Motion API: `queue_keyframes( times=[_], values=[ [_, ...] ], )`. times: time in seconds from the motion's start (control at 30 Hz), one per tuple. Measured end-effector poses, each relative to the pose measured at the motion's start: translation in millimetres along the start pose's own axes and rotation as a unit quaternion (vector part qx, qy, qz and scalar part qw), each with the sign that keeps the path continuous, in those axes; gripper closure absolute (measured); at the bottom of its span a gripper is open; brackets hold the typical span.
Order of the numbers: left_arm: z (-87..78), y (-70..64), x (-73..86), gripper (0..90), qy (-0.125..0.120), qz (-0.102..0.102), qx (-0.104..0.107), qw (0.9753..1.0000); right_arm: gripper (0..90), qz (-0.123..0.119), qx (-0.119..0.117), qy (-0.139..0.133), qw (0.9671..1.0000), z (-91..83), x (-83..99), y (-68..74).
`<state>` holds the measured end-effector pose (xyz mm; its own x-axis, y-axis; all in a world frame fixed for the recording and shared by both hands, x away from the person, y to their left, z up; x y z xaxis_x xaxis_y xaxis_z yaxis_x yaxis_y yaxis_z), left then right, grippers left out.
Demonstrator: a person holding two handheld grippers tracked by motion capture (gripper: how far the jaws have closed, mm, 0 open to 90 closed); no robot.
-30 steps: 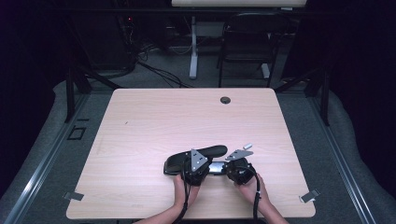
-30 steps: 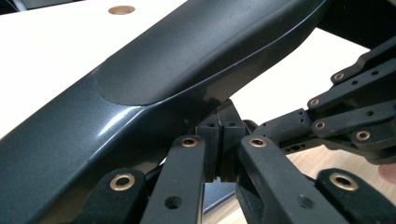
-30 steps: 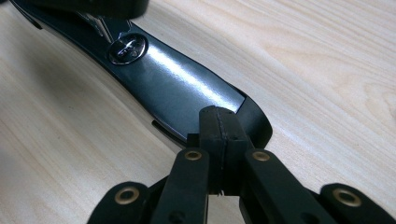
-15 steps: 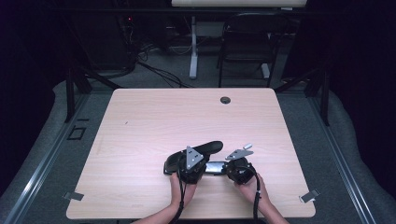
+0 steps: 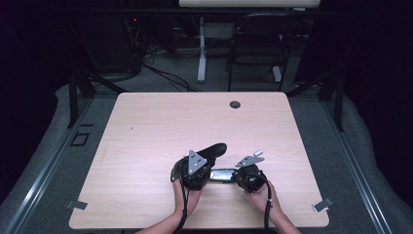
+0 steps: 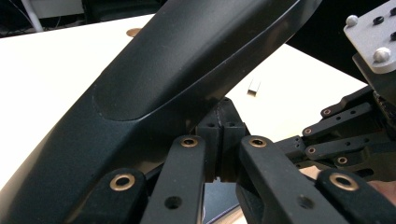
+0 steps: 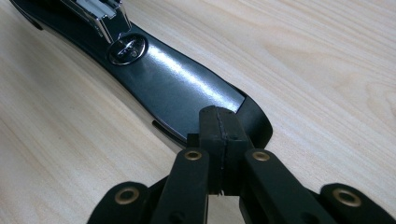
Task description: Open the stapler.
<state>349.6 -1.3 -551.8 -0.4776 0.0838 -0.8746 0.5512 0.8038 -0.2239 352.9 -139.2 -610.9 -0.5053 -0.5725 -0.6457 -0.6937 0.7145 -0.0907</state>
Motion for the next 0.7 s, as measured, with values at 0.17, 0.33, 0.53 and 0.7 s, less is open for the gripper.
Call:
queue_keyframes(
  times=[0.17, 0.33, 0.53, 0.7],
  values=[
    [-3.1, -0.6, -0.8, 90.0, 0.000, -0.001, 0.003, 1.0000, 90.0, -0.001, 0.001, 0.000, 1.0000, 0.0, 0.0, 0.0],
    [-5.3, 0.4, -2.7, 90.0, -0.001, -0.003, 0.000, 1.0000, 90.0, 0.000, 0.001, 0.001, 1.0000, -0.1, 0.0, 0.1],
    [-7.3, 1.8, -4.3, 90.0, -0.004, -0.001, -0.002, 1.0000, 90.0, -0.001, 0.001, 0.001, 1.0000, 0.0, 0.0, 0.0],
    [-10.4, 3.5, -7.2, 90.0, -0.008, -0.007, -0.001, 0.9999, 90.0, -0.001, 0.001, 0.001, 1.0000, 0.0, 0.0, 0.0]
  ],
)
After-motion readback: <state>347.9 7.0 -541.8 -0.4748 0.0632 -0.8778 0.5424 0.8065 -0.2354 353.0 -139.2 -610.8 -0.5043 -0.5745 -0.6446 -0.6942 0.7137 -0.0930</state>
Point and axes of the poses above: each handheld gripper's, and its own axes: z roughly forward along the jaws, x roughly out of its underside, y roughly to its left, the point moved 7 cm from there along z, roughly forward along the jaws, and after that the axes turned 9 degrees about -z, right-handed, at the moved point
